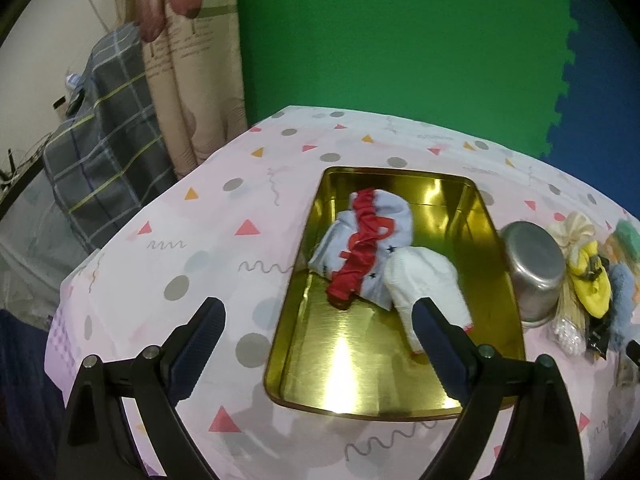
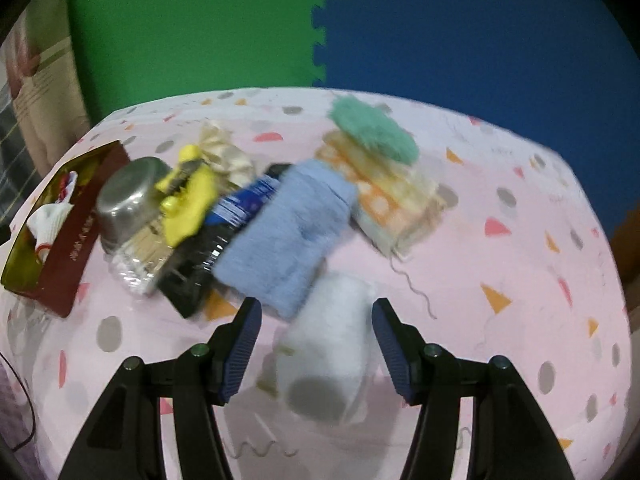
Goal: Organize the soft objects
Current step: 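Grasp the yellow glove with the left tool while the right tool grasps another white sock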
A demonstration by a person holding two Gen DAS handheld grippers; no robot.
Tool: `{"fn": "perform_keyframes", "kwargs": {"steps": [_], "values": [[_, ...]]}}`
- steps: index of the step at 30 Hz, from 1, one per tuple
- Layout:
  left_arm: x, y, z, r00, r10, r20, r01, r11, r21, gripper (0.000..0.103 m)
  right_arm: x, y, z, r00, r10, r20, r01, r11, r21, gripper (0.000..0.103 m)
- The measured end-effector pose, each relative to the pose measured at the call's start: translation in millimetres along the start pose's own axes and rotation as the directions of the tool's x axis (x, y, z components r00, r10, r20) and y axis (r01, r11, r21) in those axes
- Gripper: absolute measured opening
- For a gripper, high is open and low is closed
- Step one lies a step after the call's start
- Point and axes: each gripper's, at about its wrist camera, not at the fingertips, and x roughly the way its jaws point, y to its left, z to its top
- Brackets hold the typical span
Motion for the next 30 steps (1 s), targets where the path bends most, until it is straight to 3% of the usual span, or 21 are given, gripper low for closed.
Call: {"fn": "perform_keyframes", "kwargs": {"steps": [6,11,16,21,24,29,30], "values": [[-11.9,-26.7,-0.5,0.999,-0.051,0.012,0.049,0.995,0.090,0.093,21.7,-8.7,-7.5,1.000,0.010,-0.017,-0.009,1.000,0.020,0.059],[-18.3,-55.4,2.2,0.992,-0.128,-0.012,0.128,0.981,0.144,0.094,21.7,-14.4,-11.0,0.999,0.000,0.032,0.000,1.000,0.017,0.058],[-17.8,-89.0,3.7,0.973,-0.219,-0.076,0.229,0.959,0.169,0.094,21.2,-25.4,-4.6,0.996,-0.062,0.063,0.062,0.998,0.008,0.040],[-20.1,-122.1,8.4,0.933,-0.326,-0.153,0.349,0.923,0.160,0.094,24.6,-48.1,-7.0,0.991,-0.104,0.079,0.101,0.994,0.036,0.039],[-18.5,-141.0,16.7,0.894,-0.393,-0.215,0.424,0.897,0.123,0.094,26.8,-59.5,-9.8,0.995,-0.054,0.080,0.048,0.996,0.080,0.039],[-9.6,-173.9,35.5,0.829,-0.470,-0.302,0.499,0.866,0.023,0.094,28.0,-62.4,-11.6,0.996,-0.039,0.080,0.033,0.996,0.078,0.041],[-8.8,-180.0,38.5,0.828,-0.468,-0.308,0.497,0.868,0.016,0.094,28.2,-62.3,-11.5,0.996,-0.039,0.079,0.033,0.996,0.077,0.041]]}}
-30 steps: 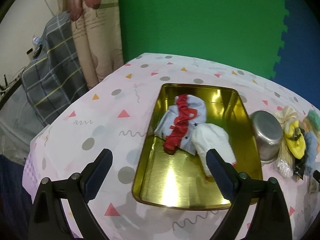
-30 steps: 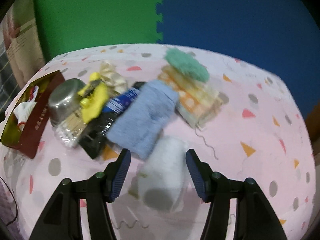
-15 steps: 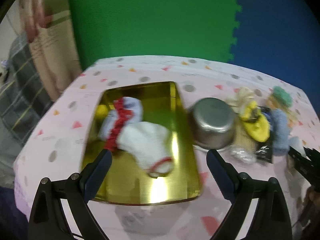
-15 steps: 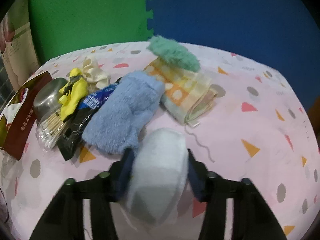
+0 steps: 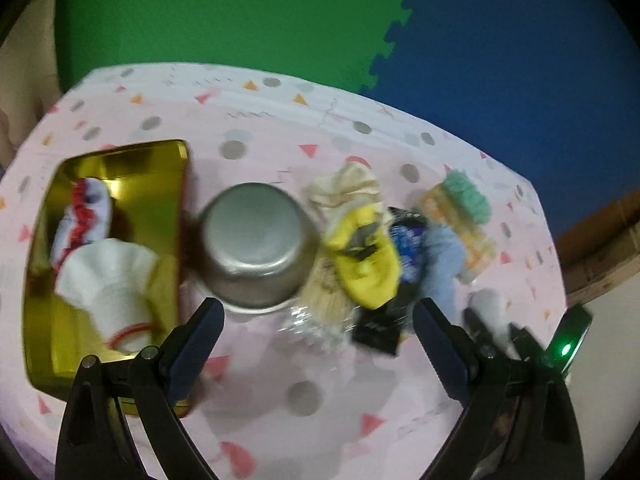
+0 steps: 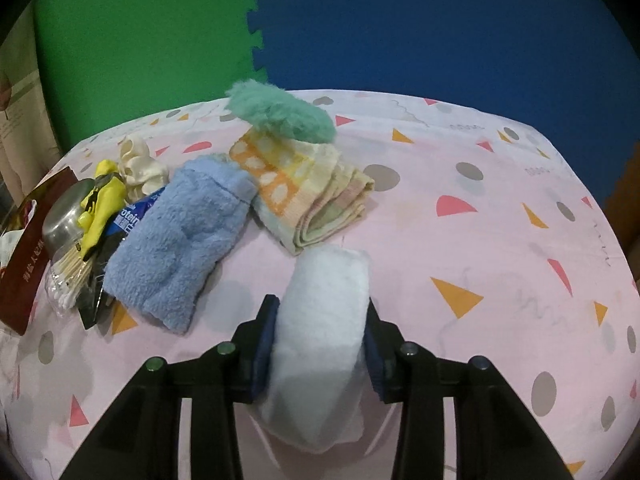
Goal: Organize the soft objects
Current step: 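Grasp the yellow glove with the left tool while the right tool grasps another white sock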
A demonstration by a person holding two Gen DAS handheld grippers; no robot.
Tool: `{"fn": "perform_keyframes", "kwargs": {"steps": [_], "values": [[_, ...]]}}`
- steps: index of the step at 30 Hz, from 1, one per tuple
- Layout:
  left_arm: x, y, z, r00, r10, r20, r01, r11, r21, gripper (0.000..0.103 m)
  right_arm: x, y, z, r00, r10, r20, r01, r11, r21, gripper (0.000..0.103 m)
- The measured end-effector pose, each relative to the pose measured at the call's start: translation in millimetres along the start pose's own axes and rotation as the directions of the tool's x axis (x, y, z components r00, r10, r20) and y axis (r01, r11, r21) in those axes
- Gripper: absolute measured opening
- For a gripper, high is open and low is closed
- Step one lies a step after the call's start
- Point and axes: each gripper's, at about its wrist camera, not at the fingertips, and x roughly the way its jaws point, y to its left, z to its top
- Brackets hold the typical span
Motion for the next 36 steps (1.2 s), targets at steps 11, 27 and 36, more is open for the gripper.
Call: {"fn": "perform_keyframes", "kwargs": {"steps": [11,27,36], "values": [[52.3,-37.6,26.8,0.995,0.019,-0.095,-0.022,0.999,-0.033,0.094,-1.1,-0.9,0.3,1.000,0.014,0.003,-0.014,1.000,0.010,0.041],[88.8,-44.6,33.9,0.987,0.096,-0.125,-0.103,0.993,-0.051,0.084,-0.3,-7.7,0.1,0.999,0.052,0.007,-0.052,0.998,0.040,0.041],[100.7,-40.4,32.5,0.982,0.074,-0.175,-0.090,0.992,-0.086,0.046,0.2,-9.6,-0.3,0.998,0.067,0.010,-0.068,0.996,0.054,0.042]]}}
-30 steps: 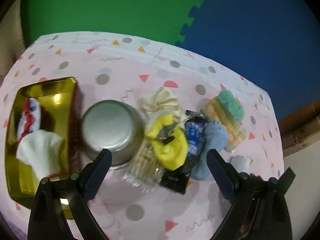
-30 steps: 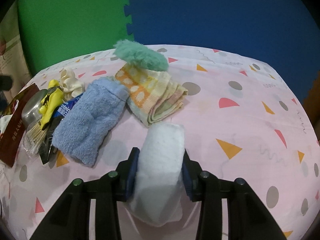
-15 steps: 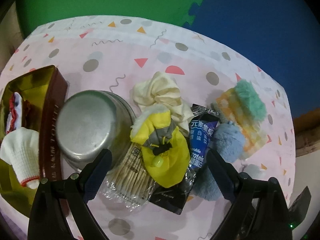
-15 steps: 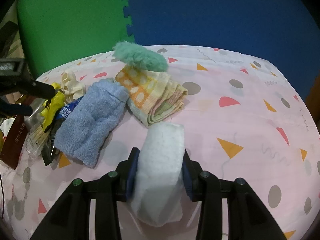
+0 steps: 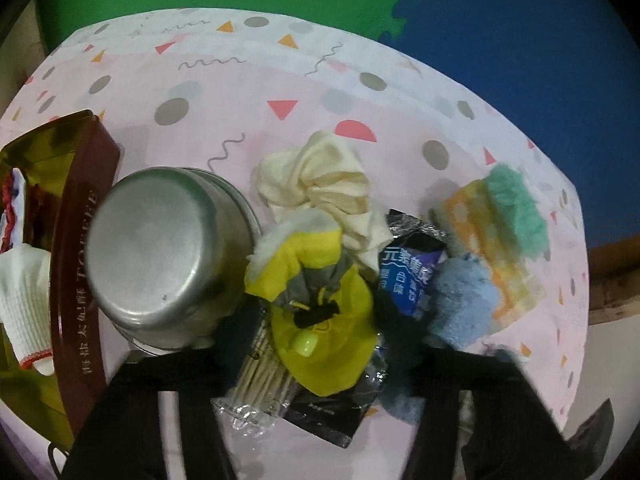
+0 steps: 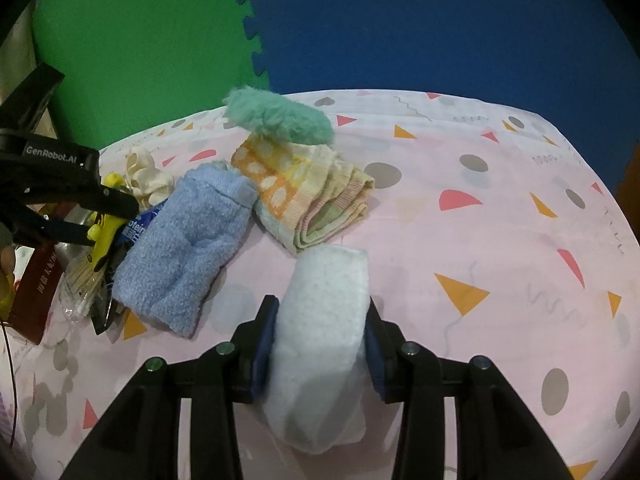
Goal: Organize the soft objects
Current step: 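Grasp the yellow glove with the left tool while the right tool grasps another white sock, then carry the yellow glove into the tin tray and release it with the left tool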
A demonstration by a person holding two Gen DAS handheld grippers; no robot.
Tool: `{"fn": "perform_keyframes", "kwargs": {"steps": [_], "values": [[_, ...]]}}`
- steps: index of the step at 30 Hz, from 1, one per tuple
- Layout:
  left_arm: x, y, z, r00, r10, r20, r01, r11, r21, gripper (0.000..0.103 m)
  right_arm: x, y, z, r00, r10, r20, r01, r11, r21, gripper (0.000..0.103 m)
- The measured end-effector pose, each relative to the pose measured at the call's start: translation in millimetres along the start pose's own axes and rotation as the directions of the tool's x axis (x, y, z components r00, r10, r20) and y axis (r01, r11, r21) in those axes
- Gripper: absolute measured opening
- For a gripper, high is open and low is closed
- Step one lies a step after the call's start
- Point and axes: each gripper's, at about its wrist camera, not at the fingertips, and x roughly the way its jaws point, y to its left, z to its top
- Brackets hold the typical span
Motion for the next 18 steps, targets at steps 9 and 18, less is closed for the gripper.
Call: {"fn": "perform_keyframes", "kwargs": {"steps": [9,18], "values": [[-23.9,-7.8,-7.5,0.999,-0.042,0.014,0.041,0.997,0.057,0.038,0.0,0.2,-0.3,1.000,-0.001,0.000,0.001,1.000,0.000,0.042],[-54.4,-5.8,-16.3,0.998,-0.056,0.033,0.052,0.992,0.118,0.038,0.1,0.5,-0.5,1.000,-0.004,0.000,0.004,1.000,-0.001,0.042]]}}
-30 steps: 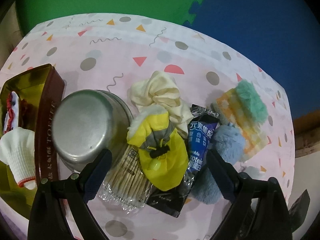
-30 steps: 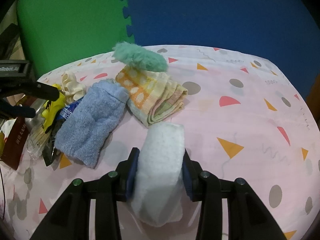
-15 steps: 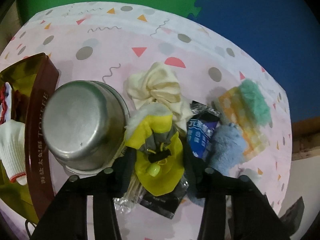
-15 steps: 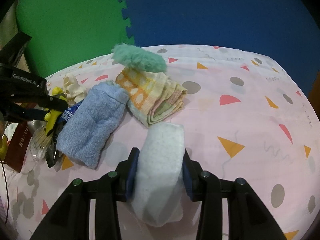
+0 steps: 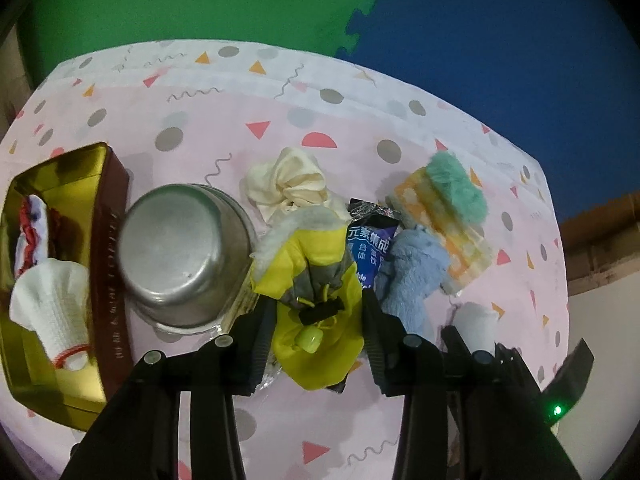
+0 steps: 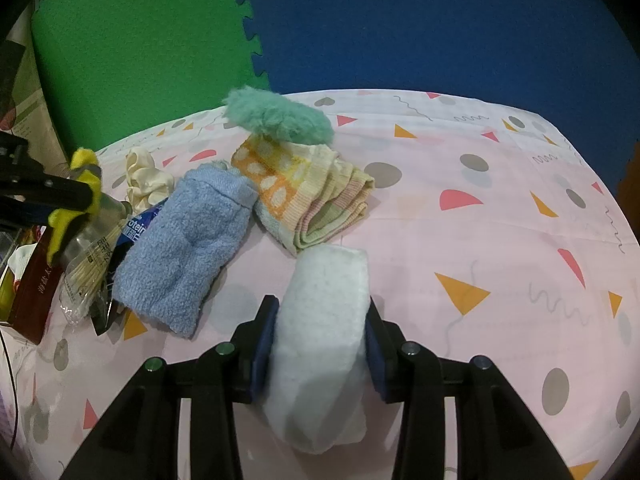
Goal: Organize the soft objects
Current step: 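Carry the yellow glove into the tin tray and release it with the left tool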
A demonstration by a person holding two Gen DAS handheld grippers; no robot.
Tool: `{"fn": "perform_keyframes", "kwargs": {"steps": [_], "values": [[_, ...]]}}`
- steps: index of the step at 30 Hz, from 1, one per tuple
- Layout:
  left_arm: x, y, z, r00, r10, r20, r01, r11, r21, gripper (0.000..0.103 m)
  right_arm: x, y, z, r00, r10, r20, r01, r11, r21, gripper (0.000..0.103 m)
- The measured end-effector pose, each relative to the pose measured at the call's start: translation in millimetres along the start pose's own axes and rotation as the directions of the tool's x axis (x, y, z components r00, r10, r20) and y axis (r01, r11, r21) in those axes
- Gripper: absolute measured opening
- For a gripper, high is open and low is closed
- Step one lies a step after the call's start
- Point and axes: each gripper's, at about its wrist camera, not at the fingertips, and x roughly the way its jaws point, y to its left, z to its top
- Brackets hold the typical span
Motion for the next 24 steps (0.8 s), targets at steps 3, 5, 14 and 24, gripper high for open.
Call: {"fn": "perform_keyframes", "kwargs": {"steps": [3,5,14,24], "values": [[-12.5,6.2,-1.6,1.000,0.011,0.015,-0.011,1.000,0.009,0.038,-0.2,0.1,-0.1,1.000,0.000,0.000,0.000,1.000,0.000,0.042],[-19.8,11.2,-2.0,0.999,0.021,0.025,-0.022,1.000,0.012,0.038,-0.3,0.1,0.0,1.000,0.000,0.000,0.000,1.000,0.000,0.042],[-60.5,62.6,7.2,0.991,0.100,0.092,-0.099,0.995,-0.023,0.038,-0.2,0.0,0.1,1.000,0.000,0.000,0.000,1.000,0.000,0.042],[-68.4,141.6,31.8,0.958,0.252,0.136,-0.245,0.967,-0.068,0.039,-0.2,0.1,0.1,1.000,-0.001,0.001,0.001,1.000,0.000,0.042]]}}
